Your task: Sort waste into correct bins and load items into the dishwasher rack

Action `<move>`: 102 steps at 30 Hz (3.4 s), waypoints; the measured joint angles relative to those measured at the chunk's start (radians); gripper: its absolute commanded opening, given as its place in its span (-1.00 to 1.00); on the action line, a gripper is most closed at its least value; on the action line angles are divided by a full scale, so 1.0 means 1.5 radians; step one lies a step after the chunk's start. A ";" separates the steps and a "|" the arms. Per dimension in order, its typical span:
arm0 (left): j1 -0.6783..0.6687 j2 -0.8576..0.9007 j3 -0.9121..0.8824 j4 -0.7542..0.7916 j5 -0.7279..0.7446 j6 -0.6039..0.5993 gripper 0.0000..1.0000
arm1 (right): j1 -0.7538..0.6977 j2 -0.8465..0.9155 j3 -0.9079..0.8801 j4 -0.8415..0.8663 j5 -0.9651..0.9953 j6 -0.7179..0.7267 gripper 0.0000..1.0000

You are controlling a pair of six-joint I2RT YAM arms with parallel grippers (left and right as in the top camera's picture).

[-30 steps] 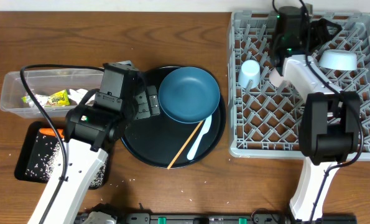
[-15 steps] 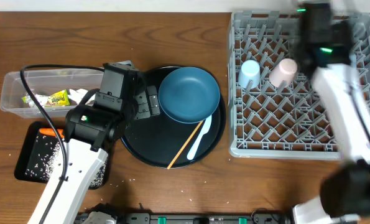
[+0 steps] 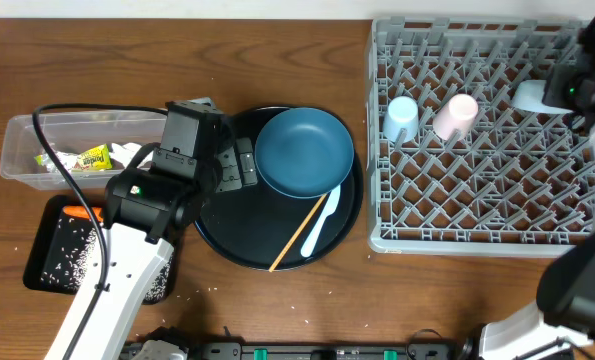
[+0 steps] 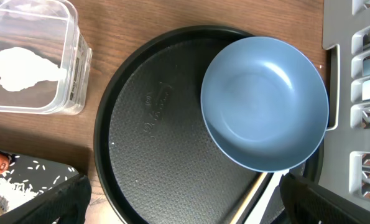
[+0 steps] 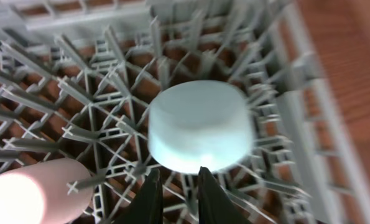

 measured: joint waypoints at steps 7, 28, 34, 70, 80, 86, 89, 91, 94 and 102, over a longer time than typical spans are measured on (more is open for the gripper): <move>0.000 0.000 0.000 0.000 0.000 0.000 0.96 | 0.001 0.067 -0.004 0.068 -0.026 0.002 -0.97; 0.000 0.000 0.000 0.000 0.000 0.000 0.96 | -0.001 0.107 -0.006 0.091 0.079 0.003 -0.97; 0.000 0.000 0.000 0.000 0.000 0.000 0.96 | -0.012 0.107 -0.006 0.059 0.084 0.005 -0.97; 0.000 0.000 0.000 0.000 0.000 0.000 0.96 | -0.021 -0.059 -0.028 -0.465 -0.032 0.170 -0.76; 0.000 0.000 0.000 0.000 0.000 0.000 0.96 | -0.008 -0.059 -0.076 -0.424 -0.011 0.169 -0.53; 0.000 0.000 0.000 0.000 0.000 0.000 0.96 | -0.008 -0.059 -0.111 -0.377 -0.001 0.165 -0.67; 0.000 0.000 0.000 0.000 0.000 0.000 0.96 | -0.008 -0.059 -0.136 -0.349 0.001 0.165 -0.70; 0.000 0.000 0.000 0.000 0.000 0.000 0.96 | -0.008 -0.059 -0.153 -0.328 0.002 0.165 -0.71; 0.000 0.000 0.000 0.000 0.000 0.000 0.96 | -0.008 -0.058 -0.175 -0.297 0.009 0.165 -0.74; 0.000 0.000 0.000 0.000 0.000 0.000 0.96 | -0.008 -0.059 -0.186 -0.282 0.027 0.163 -0.98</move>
